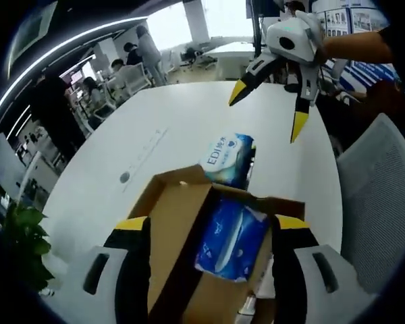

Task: Operate the shoe box by opening the lid, removing the specified soft item, and placing it in the target area until the item is outside and the box remains undamaged.

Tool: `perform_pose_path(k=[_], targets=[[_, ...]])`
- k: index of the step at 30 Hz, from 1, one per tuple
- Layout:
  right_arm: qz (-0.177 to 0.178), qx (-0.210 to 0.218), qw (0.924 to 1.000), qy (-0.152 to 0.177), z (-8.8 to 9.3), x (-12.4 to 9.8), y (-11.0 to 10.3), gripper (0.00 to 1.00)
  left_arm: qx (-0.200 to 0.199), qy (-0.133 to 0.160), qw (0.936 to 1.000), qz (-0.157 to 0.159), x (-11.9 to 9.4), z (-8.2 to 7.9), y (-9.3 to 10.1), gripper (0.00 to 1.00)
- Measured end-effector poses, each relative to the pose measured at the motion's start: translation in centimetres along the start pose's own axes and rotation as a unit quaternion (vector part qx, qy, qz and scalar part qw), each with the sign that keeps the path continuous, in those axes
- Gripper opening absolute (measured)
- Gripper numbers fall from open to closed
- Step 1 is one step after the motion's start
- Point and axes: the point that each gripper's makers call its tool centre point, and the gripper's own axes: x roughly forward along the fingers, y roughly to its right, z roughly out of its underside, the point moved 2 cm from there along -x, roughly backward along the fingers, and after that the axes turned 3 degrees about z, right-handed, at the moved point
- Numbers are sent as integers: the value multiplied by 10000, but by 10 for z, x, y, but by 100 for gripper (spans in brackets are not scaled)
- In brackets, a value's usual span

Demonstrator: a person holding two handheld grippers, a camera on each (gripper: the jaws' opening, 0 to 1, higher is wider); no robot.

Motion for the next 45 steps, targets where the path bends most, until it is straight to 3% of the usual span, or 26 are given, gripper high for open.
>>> perform_pose_path(k=[10,18,25,34,45], targets=[[21,125,9995,292,-35,4,-20,73,-62,-10,9999,-131,-29,23,-3,73],[-24,284,9977,622,-63,11,-35,73,-27,-76,9998,-157,-40,29,-1,73],[-156,170,9975,674,-78,19,-50,73,-52,-58,9997,-245,-51,35,3,73],[-485,-111,9968,623,-87,35,-80,71,-107,-56,9996,-247,-61,51,7,72],[-646,-374,9964,401,-82,55,-91,62,-21,-130,9999,-110,-56,63,8,70]])
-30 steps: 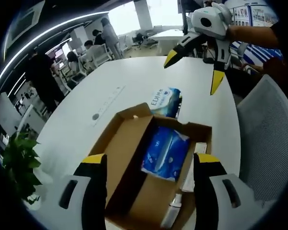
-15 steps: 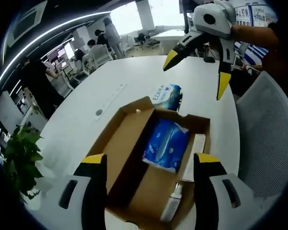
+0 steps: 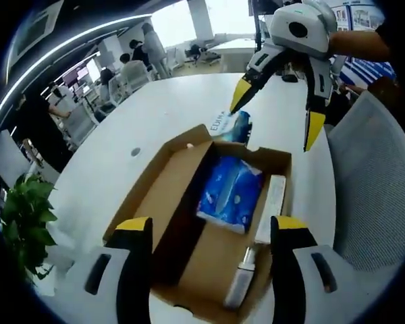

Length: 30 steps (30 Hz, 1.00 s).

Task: Operate the shoe box by opening the lid, removing the specified soft item, and placing it in the target area until the item is outside and the box remains undamaged.

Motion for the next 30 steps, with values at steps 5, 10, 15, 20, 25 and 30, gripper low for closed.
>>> perform_pose_path(k=[5,10,15,20,25,30], targets=[[-16,-179,9998,-130,5,9,1,55,37,-36,10000,80,9,6,0,66],[-34,-325,9989,-346,15,21,4,49,104,15,9998,171,18,8,2,57],[-101,-501,9974,-518,21,35,5,43,201,2,9994,287,31,13,4,51],[-244,-739,9942,-745,32,49,4,36,289,9,9986,440,46,13,9,42],[-362,-763,9926,-876,40,57,3,33,350,-63,9978,559,59,15,13,38],[-388,-765,9916,-965,46,62,5,31,440,-107,9967,676,69,13,15,34]])
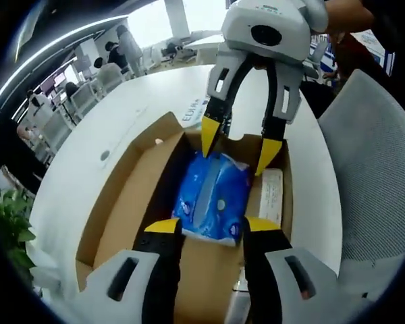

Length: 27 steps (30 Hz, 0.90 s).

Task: Operate the shoe box by opening the lid, removing the specified soft item, and placing it in the target area until the item is outside and the box remains undamaged.

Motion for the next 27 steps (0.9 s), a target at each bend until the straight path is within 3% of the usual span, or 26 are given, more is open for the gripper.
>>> perform_pose_path(k=[12,19,22,27], targets=[[33,-215,9990,-384,14,17,2,20,129,-144,9996,189,26,-2,3,27],[50,-517,9968,-612,22,27,-2,10,302,-392,9984,267,46,1,1,18],[90,-549,9965,-630,23,28,-3,3,354,-549,9974,294,51,7,1,11],[158,-427,9974,-558,25,27,-3,0,398,-559,9971,315,50,8,2,5]])
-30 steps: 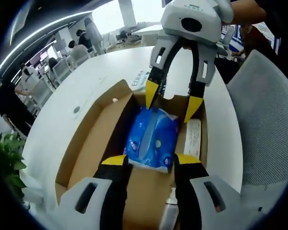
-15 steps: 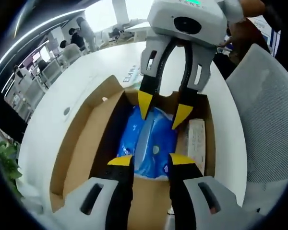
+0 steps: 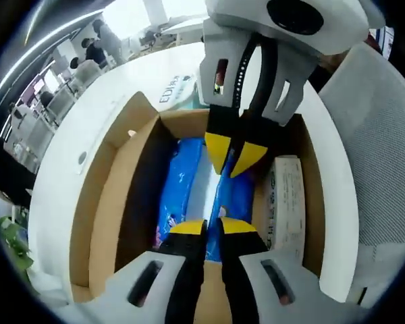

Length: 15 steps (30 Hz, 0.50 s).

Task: Operate the shoe box by opening the lid, removing the specified soft item, and placing it in the target area until the item is outside and the box remains undamaged.

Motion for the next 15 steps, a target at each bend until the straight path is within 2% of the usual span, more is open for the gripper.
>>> perform_pose_path(k=[7,15], targets=[[51,241,9997,72,-2,-3,0,0,-16,58,10000,4,-5,-1,6,0],[208,354,9989,244,-11,-13,2,0,94,118,9999,-72,-19,-5,9,0]])
